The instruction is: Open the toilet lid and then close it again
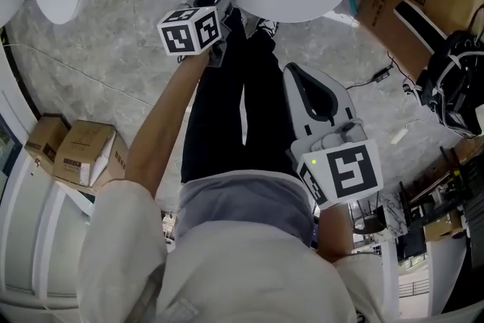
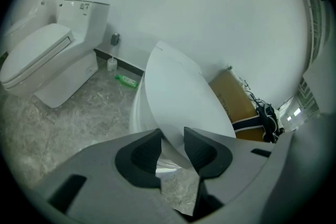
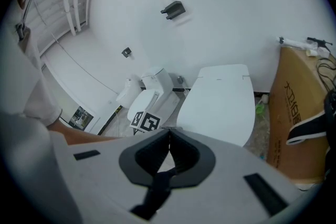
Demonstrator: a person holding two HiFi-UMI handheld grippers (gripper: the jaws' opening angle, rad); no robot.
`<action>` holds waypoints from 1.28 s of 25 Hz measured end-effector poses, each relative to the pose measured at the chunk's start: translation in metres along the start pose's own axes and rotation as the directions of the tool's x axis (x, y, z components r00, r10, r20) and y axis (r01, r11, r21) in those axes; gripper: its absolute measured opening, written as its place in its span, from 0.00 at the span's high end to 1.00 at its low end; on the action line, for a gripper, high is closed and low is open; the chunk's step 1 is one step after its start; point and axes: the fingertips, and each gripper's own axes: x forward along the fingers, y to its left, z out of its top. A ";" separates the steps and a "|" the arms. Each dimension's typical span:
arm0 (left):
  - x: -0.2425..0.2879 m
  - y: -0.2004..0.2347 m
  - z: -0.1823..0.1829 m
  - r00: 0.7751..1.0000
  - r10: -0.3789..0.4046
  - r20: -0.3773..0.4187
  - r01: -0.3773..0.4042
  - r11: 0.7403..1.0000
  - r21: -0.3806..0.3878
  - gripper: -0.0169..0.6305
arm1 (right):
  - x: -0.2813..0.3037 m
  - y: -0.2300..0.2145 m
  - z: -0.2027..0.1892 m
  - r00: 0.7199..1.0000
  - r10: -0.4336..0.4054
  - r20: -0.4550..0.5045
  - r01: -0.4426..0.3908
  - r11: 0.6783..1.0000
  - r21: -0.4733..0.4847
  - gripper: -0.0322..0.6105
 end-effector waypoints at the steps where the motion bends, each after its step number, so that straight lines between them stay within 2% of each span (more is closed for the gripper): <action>1: -0.002 -0.002 0.002 1.000 0.000 0.000 0.000 1.000 -0.001 0.78 | -0.003 0.000 0.002 1.000 -0.005 0.002 0.005 1.000 -0.006 0.93; 5: -0.010 -0.007 0.009 1.000 0.009 0.005 -0.009 1.000 -0.012 0.78 | -0.014 0.004 0.010 1.000 -0.022 0.014 0.023 1.000 -0.018 0.93; 20: -0.036 -0.032 0.039 1.000 -0.005 0.026 0.006 1.000 -0.023 0.78 | -0.034 0.031 0.044 0.999 0.008 0.045 -0.004 0.996 -0.087 0.93; 32: -0.056 -0.049 0.063 0.999 -0.023 0.043 0.024 1.000 -0.019 0.77 | -0.052 0.042 0.065 0.997 0.007 0.076 0.001 0.995 -0.102 0.93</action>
